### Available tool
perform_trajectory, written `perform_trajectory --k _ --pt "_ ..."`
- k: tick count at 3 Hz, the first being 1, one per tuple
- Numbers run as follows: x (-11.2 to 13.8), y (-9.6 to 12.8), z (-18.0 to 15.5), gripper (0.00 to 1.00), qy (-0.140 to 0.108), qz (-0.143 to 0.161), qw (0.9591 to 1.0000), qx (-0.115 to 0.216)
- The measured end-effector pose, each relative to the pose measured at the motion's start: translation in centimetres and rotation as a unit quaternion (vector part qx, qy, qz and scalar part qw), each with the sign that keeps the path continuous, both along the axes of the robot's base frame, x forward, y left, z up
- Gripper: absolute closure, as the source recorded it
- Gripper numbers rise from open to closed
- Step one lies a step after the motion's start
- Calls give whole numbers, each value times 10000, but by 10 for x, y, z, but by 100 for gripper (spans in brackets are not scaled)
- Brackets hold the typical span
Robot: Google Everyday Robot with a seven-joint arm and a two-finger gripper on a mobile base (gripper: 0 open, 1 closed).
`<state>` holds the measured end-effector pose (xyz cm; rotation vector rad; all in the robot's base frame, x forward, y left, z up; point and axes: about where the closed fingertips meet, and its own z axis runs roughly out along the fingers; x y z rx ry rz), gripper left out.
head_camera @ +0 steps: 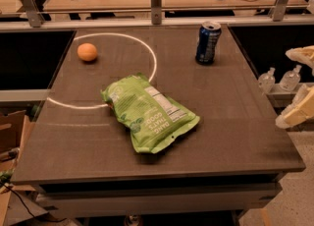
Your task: Move pepsi can near green rice chip bag
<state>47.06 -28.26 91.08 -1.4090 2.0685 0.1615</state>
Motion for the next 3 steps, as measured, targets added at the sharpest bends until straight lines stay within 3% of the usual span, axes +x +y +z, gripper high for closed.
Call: perform_trajectory --k 1,2,3 --pt "11 -19 -9 0 -513 -104 9908 1250" --pt "7 -32 11 0 -899 -286 9626 2541" --pt "10 -36 39 0 -1143 -435 9242 3619"
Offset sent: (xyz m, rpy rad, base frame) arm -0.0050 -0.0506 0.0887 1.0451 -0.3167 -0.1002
